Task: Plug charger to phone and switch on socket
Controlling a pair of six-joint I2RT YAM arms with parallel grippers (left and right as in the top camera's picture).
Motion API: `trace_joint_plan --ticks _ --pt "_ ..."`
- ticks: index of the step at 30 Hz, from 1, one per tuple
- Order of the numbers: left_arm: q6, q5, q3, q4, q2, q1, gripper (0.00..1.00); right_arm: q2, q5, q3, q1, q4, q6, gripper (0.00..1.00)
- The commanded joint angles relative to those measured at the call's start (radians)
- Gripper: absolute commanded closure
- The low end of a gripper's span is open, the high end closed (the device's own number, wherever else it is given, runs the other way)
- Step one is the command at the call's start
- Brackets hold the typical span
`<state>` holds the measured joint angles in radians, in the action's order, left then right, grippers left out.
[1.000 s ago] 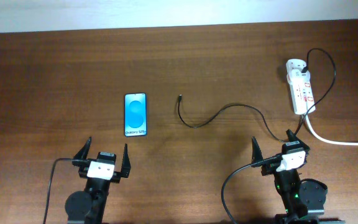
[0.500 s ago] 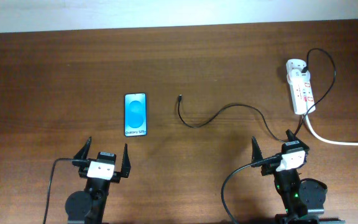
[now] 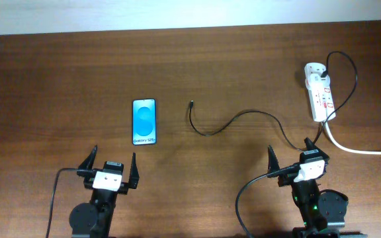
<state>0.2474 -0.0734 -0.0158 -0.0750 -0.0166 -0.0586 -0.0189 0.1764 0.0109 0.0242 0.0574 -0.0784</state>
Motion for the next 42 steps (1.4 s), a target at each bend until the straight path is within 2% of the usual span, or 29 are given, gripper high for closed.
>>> trace_joint_plan --ticks 1,6,10,16,22,29,33,36,39,42 --pt "0.016 0.018 0.007 -0.001 0.01 0.003 0.01 -0.003 -0.002 -0.005 -0.005 0.006 0.011 0.02" --pt "0.016 0.02 0.007 0.014 0.01 0.003 0.01 -0.003 -0.002 -0.005 -0.005 0.006 0.011 0.02" --pt "0.015 0.018 0.006 0.143 0.01 0.003 0.01 -0.003 0.025 -0.005 -0.005 -0.001 0.013 0.02" --pt "-0.104 0.022 -0.077 0.153 -0.012 0.003 0.01 -0.003 0.021 0.059 -0.005 -0.023 0.06 0.02" --pt "-0.104 0.035 -0.276 0.153 -0.262 0.003 0.01 -0.005 0.023 0.179 -0.005 0.005 0.061 0.02" --pt "-0.104 -0.184 -0.581 0.121 -0.698 0.003 0.01 -0.077 0.022 0.415 -0.005 0.249 0.061 0.02" --pt "-0.103 -0.249 -0.821 -0.104 -0.928 0.003 0.01 -0.28 0.034 0.614 -0.005 0.382 0.061 0.02" --pt "-0.093 -0.275 -1.07 -0.328 -1.117 0.003 0.01 -0.492 0.039 0.813 -0.005 0.541 0.061 0.02" --pt "-0.092 -0.276 -1.419 -0.598 -1.357 0.003 0.01 -0.755 0.041 1.05 -0.005 0.74 0.061 0.02" --pt "-0.074 -0.282 -1.683 -0.886 -1.547 0.002 0.01 -0.97 0.053 1.235 -0.005 0.914 0.114 0.01"
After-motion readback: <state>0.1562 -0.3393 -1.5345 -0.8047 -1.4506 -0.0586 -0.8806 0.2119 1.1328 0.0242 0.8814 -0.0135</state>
